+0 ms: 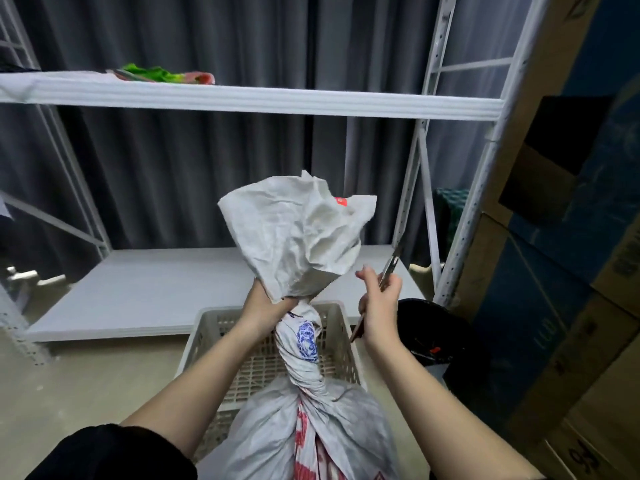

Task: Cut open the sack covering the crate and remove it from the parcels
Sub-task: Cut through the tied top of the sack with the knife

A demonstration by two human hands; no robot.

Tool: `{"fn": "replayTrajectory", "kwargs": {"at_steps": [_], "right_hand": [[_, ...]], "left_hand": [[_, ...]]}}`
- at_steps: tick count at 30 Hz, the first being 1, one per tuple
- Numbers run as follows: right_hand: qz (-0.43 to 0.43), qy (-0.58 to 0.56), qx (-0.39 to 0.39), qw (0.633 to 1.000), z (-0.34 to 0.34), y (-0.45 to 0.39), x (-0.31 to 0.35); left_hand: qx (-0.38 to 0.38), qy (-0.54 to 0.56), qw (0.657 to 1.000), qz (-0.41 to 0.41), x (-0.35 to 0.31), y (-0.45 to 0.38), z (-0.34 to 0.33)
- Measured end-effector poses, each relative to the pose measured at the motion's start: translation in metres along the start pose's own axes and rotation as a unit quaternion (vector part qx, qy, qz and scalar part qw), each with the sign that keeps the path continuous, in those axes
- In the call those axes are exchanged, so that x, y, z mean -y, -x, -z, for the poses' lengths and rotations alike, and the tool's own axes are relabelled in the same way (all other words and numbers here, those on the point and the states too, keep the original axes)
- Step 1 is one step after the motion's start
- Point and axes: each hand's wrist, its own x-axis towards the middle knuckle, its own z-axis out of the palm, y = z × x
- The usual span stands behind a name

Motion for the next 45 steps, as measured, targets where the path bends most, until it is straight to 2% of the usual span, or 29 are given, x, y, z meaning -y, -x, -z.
{"fn": "replayTrajectory", "kwargs": {"at_steps": [2,7,10,12,15,16,17,18,19,20,21,22,24,25,27,32,35,37,40,42,44,45], "right_hand": [[0.000,-0.002,0.006,1.000,-0.003,-0.007,0.022],[-0.034,-0.025,0.049,0.998,-0.005,-0.015,0.061],[-0.062,0.006,0.081,0.995,-0.003,-0.018,0.073],[-0.049,0.032,0.081,0.995,-0.002,-0.019,0.072],[-0.003,0.038,0.043,0.998,-0.001,-0.015,0.064],[0.008,0.035,0.026,0.999,-0.001,-0.013,0.061],[0.017,0.036,0.009,0.999,-0.001,-0.011,0.058],[0.024,0.042,-0.004,0.999,-0.001,-0.010,0.055],[0.032,0.050,-0.012,0.998,-0.002,-0.009,0.052],[0.040,0.056,-0.016,0.997,-0.004,-0.007,0.050],[0.046,0.058,-0.016,0.997,-0.006,-0.005,0.047],[0.048,0.058,-0.018,0.997,-0.009,-0.003,0.046],[0.054,0.062,-0.020,0.996,-0.015,0.003,0.045],[0.064,0.064,-0.023,0.996,-0.019,0.006,0.045],[0.103,0.074,-0.039,0.991,-0.024,0.013,0.042],[0.159,0.080,-0.060,0.982,-0.031,0.030,0.032],[0.163,0.079,-0.044,0.982,-0.028,0.035,0.027],[0.171,0.097,-0.022,0.980,-0.023,0.039,0.023],[0.197,0.152,0.010,0.969,-0.008,0.043,0.015],[0.207,0.198,0.029,0.958,0.006,0.042,0.009],[0.211,0.261,0.050,0.941,0.019,0.041,0.001],[0.219,0.302,0.063,0.926,0.025,0.041,-0.003]], "left_hand": [[0.002,-0.017,1.000,-0.021,0.000,0.004,0.001],[-0.046,-0.095,0.994,0.021,0.011,0.006,0.008],[-0.084,-0.124,0.987,0.062,0.019,0.008,0.009],[-0.081,-0.137,0.986,0.057,0.015,0.009,0.011],[0.045,-0.021,0.998,0.033,-0.001,0.016,0.017],[0.049,0.041,0.997,0.052,-0.010,0.019,0.019],[0.004,0.091,0.994,0.066,-0.015,0.021,0.021],[-0.086,0.104,0.990,0.046,-0.022,0.025,0.023],[-0.189,0.079,0.979,-0.011,-0.030,0.029,0.026],[-0.286,0.022,0.954,-0.093,-0.039,0.033,0.028],[-0.348,-0.054,0.917,-0.189,-0.051,0.034,0.030],[-0.366,-0.122,0.880,-0.276,-0.065,0.032,0.030],[-0.326,-0.259,0.822,-0.388,-0.096,0.025,0.024],[-0.300,-0.324,0.800,-0.406,-0.108,0.020,0.020],[-0.258,-0.426,0.779,-0.381,-0.123,0.007,0.009],[-0.126,-0.571,0.778,-0.230,-0.126,-0.020,0.007],[-0.044,-0.613,0.773,-0.159,-0.121,-0.025,0.015],[-0.017,-0.610,0.780,-0.139,-0.114,-0.028,0.021],[-0.029,-0.547,0.823,-0.151,-0.099,-0.031,0.032],[-0.041,-0.463,0.875,-0.138,-0.090,-0.033,0.045],[-0.013,-0.360,0.925,-0.119,-0.082,-0.036,0.058],[0.002,-0.334,0.935,-0.123,-0.078,-0.037,0.062]]}}
